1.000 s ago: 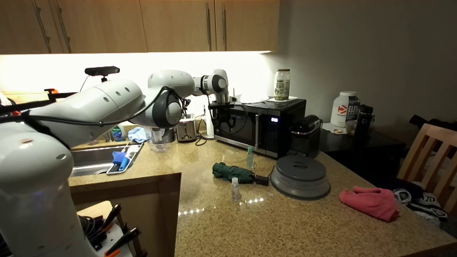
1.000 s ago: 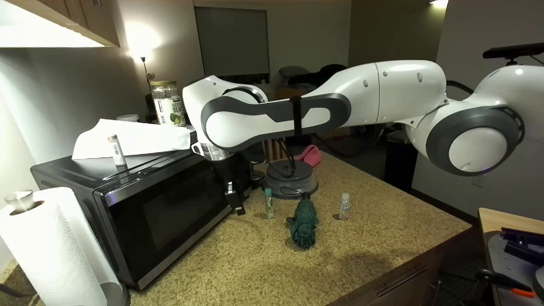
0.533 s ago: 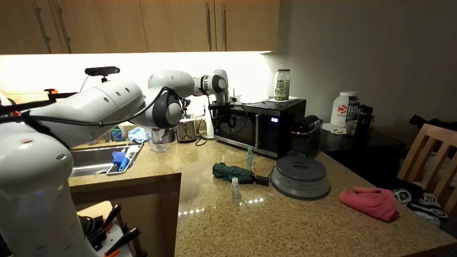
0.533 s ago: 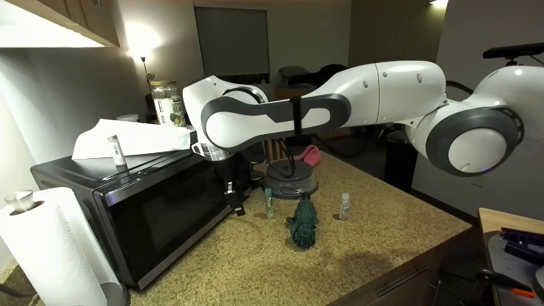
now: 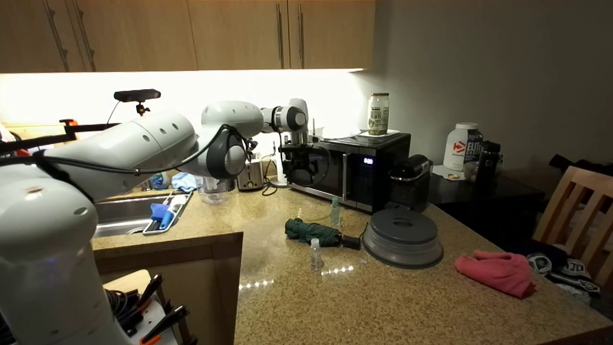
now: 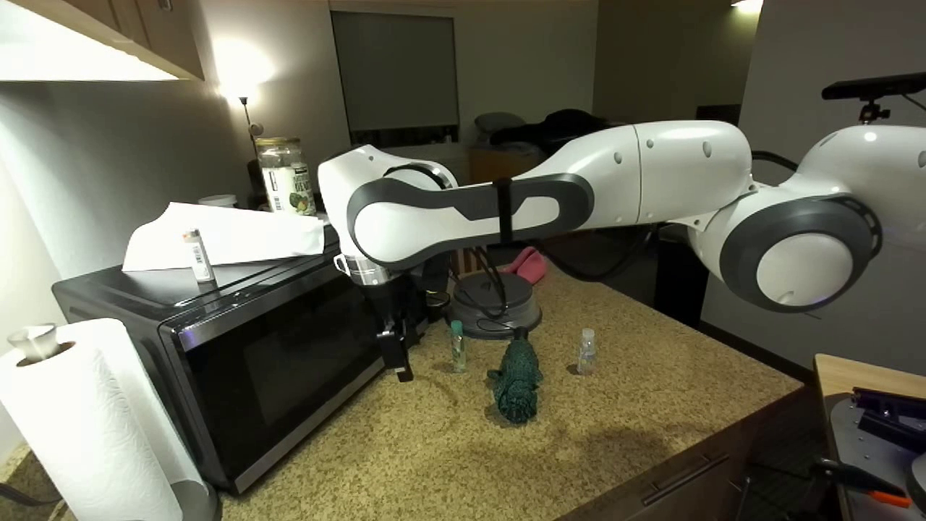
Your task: Open the microwave
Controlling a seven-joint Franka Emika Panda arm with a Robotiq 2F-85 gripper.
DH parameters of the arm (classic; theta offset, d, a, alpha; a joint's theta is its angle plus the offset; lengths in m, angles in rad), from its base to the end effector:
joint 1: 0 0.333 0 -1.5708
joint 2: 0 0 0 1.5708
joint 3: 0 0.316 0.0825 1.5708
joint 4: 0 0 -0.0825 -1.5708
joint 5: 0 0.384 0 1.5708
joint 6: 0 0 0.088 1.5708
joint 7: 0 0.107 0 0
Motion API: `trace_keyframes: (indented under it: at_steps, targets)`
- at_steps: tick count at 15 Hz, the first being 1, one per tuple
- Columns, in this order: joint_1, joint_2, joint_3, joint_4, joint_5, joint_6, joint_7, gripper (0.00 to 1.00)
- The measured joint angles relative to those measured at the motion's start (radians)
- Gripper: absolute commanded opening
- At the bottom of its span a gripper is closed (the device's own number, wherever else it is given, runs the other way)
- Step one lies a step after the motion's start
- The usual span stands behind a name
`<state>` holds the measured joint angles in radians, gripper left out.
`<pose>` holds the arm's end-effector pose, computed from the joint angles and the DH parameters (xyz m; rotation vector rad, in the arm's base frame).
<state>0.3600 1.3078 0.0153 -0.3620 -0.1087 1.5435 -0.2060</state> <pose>0.7428 0.2714 0.2629 2.9083 0.8597 -0.1797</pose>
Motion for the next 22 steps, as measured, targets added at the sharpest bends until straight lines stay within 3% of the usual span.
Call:
trace_keyframes:
  at_steps: [8,11,16,22]
  targets:
    - [-0.013,-0.005,-0.005,0.004,0.000,0.000,0.103,1.00]
    - [-0.035,-0.024,-0.003,0.006,0.000,-0.009,0.068,1.00]
    - [-0.054,-0.088,0.001,0.006,0.000,-0.138,-0.028,1.00]
    - [-0.055,-0.118,-0.018,0.006,-0.007,-0.216,-0.032,1.00]
